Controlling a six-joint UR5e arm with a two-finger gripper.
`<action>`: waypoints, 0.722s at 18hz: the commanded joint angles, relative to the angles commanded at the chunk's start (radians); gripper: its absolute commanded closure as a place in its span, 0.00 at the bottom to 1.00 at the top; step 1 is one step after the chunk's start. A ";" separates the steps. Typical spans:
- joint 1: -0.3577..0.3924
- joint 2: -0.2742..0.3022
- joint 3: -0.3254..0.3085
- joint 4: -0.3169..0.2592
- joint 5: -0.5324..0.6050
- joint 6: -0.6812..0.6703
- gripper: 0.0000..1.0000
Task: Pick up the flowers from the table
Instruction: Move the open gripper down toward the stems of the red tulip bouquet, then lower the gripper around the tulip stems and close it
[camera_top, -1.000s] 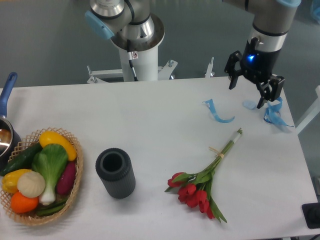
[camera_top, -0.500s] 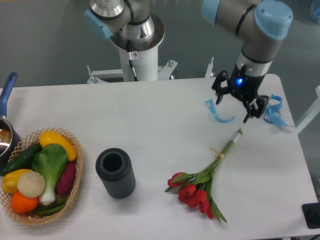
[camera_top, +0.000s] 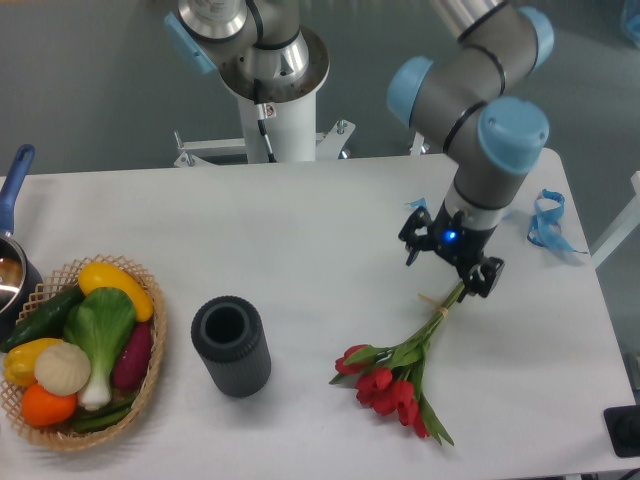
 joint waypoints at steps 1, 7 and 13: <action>-0.002 -0.014 0.002 0.002 -0.002 -0.002 0.00; -0.009 -0.069 0.041 0.005 -0.020 -0.017 0.00; -0.052 -0.120 0.058 0.103 -0.020 -0.093 0.00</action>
